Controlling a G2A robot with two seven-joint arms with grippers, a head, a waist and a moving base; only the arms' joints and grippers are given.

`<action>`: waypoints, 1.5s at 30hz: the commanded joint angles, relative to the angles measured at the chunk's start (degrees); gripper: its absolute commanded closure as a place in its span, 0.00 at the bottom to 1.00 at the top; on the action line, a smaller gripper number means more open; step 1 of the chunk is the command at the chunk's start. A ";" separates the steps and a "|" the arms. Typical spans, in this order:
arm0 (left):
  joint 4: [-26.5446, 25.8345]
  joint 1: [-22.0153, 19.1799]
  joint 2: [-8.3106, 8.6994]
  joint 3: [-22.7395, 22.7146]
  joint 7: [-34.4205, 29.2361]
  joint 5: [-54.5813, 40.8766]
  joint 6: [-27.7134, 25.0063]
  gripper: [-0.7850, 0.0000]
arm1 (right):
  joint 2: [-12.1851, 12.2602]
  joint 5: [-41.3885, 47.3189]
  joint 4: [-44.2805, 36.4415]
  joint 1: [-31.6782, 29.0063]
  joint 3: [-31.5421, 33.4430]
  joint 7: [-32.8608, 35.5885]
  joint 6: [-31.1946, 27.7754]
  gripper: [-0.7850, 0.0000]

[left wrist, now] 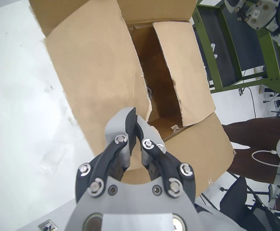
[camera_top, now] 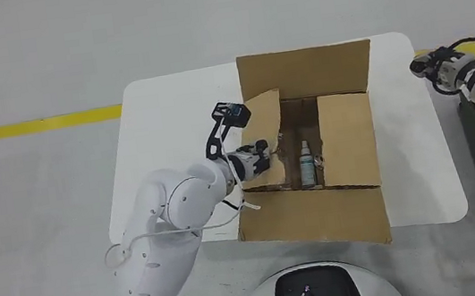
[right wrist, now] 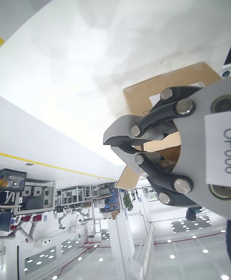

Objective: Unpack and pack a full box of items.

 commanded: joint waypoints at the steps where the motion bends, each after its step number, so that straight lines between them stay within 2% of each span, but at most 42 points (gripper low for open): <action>1: 0.95 -0.33 -0.13 1.02 -0.28 0.04 -0.32 1.00 | -0.01 -0.65 2.99 2.48 -1.71 0.90 -0.39 1.00; 5: 2.87 -0.82 -0.36 2.17 -0.58 -0.33 -0.23 1.00 | -0.27 -4.49 9.20 8.92 -7.57 2.07 -0.16 1.00; 8: 3.52 -0.92 -0.42 2.62 -0.70 -0.19 -0.35 1.00 | -0.75 -3.10 14.05 13.16 -10.25 3.59 -0.58 1.00; 12: 4.26 -0.84 -0.39 2.44 -0.72 -0.09 -0.05 1.00 | -1.36 -3.93 19.46 19.00 -14.55 5.73 -3.54 1.00; 17: 3.87 -0.24 -0.22 1.55 -0.67 -0.13 0.68 1.00 | -1.69 -3.82 22.33 22.16 -16.90 8.25 -9.53 1.00; 22: 3.43 0.36 -0.03 0.66 -0.79 -0.39 0.84 1.00 | -1.82 -0.86 24.56 22.58 -17.41 12.03 -13.58 1.00; 25: 3.16 0.70 0.10 0.01 -0.88 -0.61 0.93 0.81 | -1.77 0.92 25.61 22.31 -17.42 14.54 -15.98 1.00; 26: 3.13 0.79 0.15 -0.18 -0.94 -0.62 0.98 0.64 | -1.73 1.64 25.78 22.15 -17.24 15.24 -16.81 1.00; 27: 3.07 0.88 0.19 -0.35 -0.98 -0.72 0.99 0.51 | -1.67 2.27 25.94 21.90 -16.97 15.81 -17.59 1.00; 28: 3.03 0.94 0.21 -0.48 -1.01 -0.77 1.02 0.09 | -1.63 2.90 25.92 21.66 -16.81 16.46 -18.15 1.00; 29: 2.98 1.07 0.27 -0.68 -1.15 -0.80 0.98 0.29 | -1.52 3.56 25.93 21.24 -16.52 17.54 -19.05 1.00; 30: 2.96 1.13 0.30 -0.84 -1.16 -0.90 1.08 0.33 | -1.44 3.77 25.77 21.02 -16.33 18.02 -19.62 1.00; 31: 2.76 1.23 0.36 -1.09 -1.26 -0.97 1.11 0.24 | -1.30 4.67 25.50 20.54 -15.77 18.85 -20.84 1.00; 32: 2.49 1.31 0.40 -1.33 -1.33 -1.09 1.22 0.09 | -1.17 5.29 25.36 20.13 -15.29 19.34 -21.43 1.00; 33: 2.09 1.42 0.45 -1.65 -1.31 -1.28 1.39 0.00 | -1.04 5.53 24.83 19.68 -14.97 19.98 -22.14 1.00; 39: -0.70 2.24 1.12 -4.61 -2.56 -0.29 2.21 0.00 | -0.05 4.02 18.16 15.91 -13.42 22.89 -25.77 1.00; 45: -4.44 5.24 2.41 -11.97 -4.64 -0.76 3.92 0.00 | 0.80 1.01 9.40 10.69 -12.76 23.44 -25.97 1.00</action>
